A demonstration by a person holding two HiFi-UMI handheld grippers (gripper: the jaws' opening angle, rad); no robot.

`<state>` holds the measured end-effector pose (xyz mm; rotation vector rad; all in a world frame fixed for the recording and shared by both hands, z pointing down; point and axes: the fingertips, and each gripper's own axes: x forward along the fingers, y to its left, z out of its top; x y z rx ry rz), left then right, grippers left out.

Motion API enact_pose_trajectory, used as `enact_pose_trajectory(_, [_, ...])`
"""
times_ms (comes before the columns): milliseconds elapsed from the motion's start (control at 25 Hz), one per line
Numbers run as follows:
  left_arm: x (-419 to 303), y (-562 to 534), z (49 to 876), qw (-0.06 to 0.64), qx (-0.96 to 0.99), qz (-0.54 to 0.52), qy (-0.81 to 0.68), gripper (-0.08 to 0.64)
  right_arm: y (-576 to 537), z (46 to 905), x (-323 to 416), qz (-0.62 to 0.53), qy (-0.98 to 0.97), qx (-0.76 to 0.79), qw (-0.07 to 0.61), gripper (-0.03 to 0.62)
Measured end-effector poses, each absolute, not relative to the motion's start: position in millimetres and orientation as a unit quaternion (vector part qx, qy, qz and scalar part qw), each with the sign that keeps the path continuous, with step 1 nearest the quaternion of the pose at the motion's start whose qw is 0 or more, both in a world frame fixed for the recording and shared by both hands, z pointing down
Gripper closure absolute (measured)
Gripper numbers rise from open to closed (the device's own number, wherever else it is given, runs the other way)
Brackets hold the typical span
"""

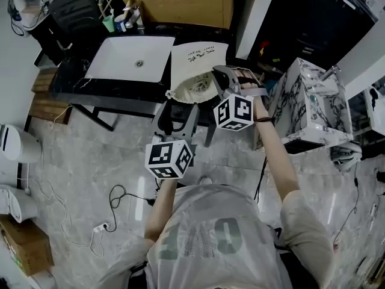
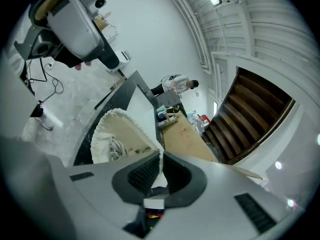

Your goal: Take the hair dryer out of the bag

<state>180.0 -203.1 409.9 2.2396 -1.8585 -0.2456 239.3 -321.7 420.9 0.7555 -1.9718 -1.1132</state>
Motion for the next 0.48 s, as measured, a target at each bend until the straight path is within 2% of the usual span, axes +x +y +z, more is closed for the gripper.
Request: enact_pose_trajectory(480, [230,-308,459,0.194,0.815,0.001,-0.546,0.258,-326,413,241,-0.387,-0.801,0.306,0.338,0.546])
